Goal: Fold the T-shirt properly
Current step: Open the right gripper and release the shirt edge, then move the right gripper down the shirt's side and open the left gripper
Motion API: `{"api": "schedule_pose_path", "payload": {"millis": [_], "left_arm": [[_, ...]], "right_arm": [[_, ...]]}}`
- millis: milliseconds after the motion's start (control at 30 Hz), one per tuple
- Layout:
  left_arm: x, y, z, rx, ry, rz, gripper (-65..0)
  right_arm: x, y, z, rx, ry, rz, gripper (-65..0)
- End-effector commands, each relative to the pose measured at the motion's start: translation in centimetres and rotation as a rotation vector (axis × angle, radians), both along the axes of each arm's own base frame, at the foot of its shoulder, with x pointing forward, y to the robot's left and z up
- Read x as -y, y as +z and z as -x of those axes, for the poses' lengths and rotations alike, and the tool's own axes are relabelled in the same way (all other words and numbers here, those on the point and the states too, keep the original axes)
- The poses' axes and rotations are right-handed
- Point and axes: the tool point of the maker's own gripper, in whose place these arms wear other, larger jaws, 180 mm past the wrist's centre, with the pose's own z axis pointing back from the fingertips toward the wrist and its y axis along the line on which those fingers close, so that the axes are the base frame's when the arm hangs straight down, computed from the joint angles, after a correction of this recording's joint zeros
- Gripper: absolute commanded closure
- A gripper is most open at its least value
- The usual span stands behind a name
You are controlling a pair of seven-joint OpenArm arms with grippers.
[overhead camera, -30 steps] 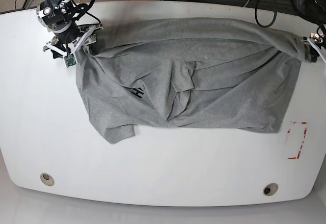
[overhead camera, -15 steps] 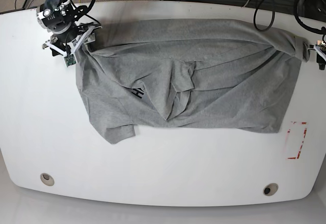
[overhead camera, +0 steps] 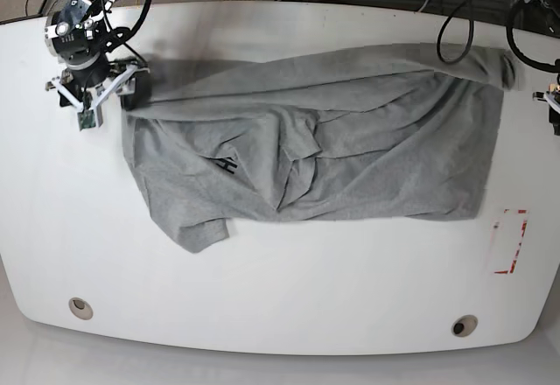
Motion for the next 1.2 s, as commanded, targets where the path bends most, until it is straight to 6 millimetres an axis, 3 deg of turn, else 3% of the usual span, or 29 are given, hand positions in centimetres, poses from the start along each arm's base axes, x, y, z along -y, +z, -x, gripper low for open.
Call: {"api": "schedule_pose_path", "payload": {"millis": [0, 133, 300, 533, 800, 1033, 1167], "left_arm": [[0.2, 1.4, -1.4, 0.032, -0.024, -0.037, -31.2], [0.7, 1.5, -2.4, 0.024, -0.043, -0.061, -31.2], [1.4, 1.5, -3.2, 0.029, -0.055, -0.063, -31.2], [1.3, 2.0, -3.6, 0.047, -0.052, -0.067, -31.2], [1.9, 1.7, -4.0, 0.038, -0.074, -0.064, -31.2], [2.4, 1.4, -4.1, 0.029, -0.092, -0.063, -31.1], [2.3, 1.4, -4.2, 0.028, -0.091, -0.061, -31.1]], "right_arm": [[0.9, 1.4, -1.6, 0.065, -0.027, -0.003, -38.7], [1.5, 1.7, -2.5, 0.071, -0.055, -0.017, -38.7], [1.5, 1.6, -1.9, 0.014, -0.061, -0.002, -38.7], [1.3, 0.3, 1.3, -0.079, -0.06, 0.006, -38.7], [-0.4, -0.3, 2.7, -0.072, -0.011, -0.093, -38.7], [-1.1, 0.2, 2.1, -0.031, 0.002, -0.141, -38.7], [-0.9, 1.6, 0.1, 0.028, 0.006, -0.137, -38.7]]}}
